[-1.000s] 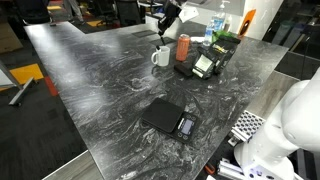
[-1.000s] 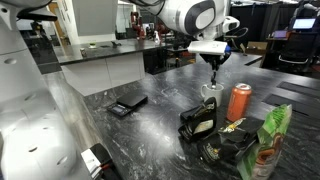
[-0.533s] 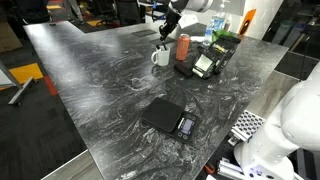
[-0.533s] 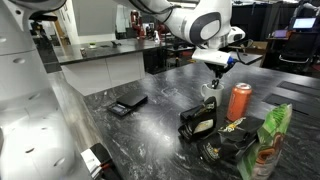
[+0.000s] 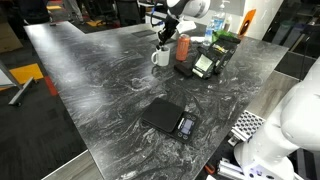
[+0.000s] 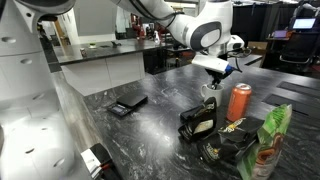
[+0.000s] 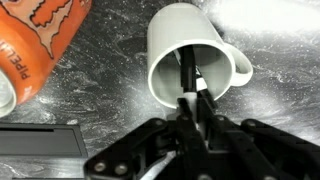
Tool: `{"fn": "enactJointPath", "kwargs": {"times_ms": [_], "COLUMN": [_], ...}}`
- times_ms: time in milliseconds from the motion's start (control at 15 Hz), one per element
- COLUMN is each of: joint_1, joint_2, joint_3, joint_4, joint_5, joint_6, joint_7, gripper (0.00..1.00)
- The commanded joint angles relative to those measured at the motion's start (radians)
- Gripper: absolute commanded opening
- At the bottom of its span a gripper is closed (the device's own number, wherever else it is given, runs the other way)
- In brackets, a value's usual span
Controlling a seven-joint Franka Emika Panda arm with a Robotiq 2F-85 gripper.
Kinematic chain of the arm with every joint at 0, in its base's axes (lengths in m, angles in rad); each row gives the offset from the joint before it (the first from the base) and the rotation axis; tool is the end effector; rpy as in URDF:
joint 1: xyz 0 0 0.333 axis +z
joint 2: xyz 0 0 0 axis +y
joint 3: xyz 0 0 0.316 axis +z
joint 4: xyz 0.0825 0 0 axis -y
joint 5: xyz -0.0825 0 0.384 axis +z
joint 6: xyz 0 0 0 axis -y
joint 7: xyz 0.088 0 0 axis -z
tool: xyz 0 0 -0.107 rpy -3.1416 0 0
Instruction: Pick up the marker from the counter and put it in the mug then move the mug to the left.
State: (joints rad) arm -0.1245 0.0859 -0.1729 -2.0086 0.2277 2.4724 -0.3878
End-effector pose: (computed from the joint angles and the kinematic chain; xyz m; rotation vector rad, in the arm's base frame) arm 0.5781 -0.1755 0.4539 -3.0527 0.0884 -0.6343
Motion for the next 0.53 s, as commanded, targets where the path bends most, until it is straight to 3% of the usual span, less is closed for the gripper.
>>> {"fn": "enactJointPath", "kwargs": {"times_ms": [0, 467], "joint_1": [-0.023, -0.016], "joint_2": [0.009, -0.018], "joint_3": [0.02, 0.017], "joint_4": [0.002, 0.006], "joint_5": [0.014, -0.032], "joint_6": [0.005, -0.027], "joint_7": [0.009, 0.056], "gripper": [0.37, 0.86]}}
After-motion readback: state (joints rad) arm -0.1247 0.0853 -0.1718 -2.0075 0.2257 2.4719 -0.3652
